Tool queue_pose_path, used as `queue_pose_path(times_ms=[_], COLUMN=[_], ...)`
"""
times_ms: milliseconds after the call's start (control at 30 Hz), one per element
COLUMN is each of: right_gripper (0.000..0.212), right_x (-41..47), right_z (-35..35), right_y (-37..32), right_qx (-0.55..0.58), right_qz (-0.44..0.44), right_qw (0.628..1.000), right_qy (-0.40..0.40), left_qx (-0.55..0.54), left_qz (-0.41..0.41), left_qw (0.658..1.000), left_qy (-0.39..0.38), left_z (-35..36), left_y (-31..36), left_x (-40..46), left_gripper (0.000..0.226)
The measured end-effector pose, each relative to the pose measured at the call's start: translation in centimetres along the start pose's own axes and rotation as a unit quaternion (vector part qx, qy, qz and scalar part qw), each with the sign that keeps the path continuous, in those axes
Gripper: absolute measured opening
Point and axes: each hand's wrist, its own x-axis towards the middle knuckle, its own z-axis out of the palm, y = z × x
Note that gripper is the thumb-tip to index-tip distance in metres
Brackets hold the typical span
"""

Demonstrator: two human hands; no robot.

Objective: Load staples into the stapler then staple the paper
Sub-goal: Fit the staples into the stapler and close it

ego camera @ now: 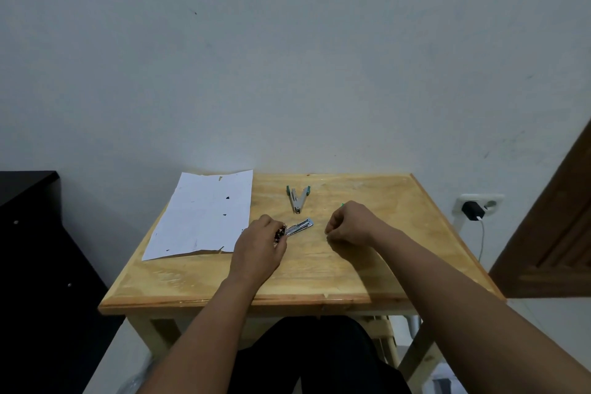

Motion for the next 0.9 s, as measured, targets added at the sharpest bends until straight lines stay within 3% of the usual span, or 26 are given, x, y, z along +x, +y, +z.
queue_pose_path(times_ms=[133,233,333,433,567,733,833,900], right_gripper=[0.003,0.008,0.021,0.050,0.046,0.040,0.040,0.041], right_x=[0.1,0.1,0.0,0.1,0.4,0.8,0.7,0.5], right_z=[-0.7,-1.1,-0.8,0.1,1.5,1.3,1.1,1.0], right_y=[0.6,1.8,3.5,5.3,6.4,6.5,6.8,7.1], right_qx=[0.046,0.095,0.058,-0.044,-0.104,-0.037,0.074,0.178], right_qz=[-0.017,-0.013,0.015,0.019,0.000,0.007,0.021,0.023], right_qw=[0.999,0.985,0.968,0.974,0.965,0.960,0.951,0.931], right_qy=[0.022,0.144,0.245,0.220,0.239,0.278,0.299,0.317], left_qx=[0.038,0.039,0.030,0.014,0.001,0.014,-0.056,-0.126], left_qz=[0.004,0.012,0.017,0.023,0.028,0.099,0.130,0.097], left_qw=[0.999,0.999,0.999,0.999,0.996,0.985,0.986,0.986], left_qy=[0.014,0.025,0.029,0.030,0.089,0.141,0.091,0.052], left_z=[0.2,0.2,0.2,0.0,-0.7,-0.3,1.1,2.1], left_y=[-0.1,-0.2,-0.2,-0.1,0.5,3.2,7.1,9.3], left_x=[0.0,-0.1,-0.2,-0.2,-0.5,-0.8,0.7,2.2], left_gripper=[0.032,0.039,0.043,0.046,0.046,0.041,0.032,0.028])
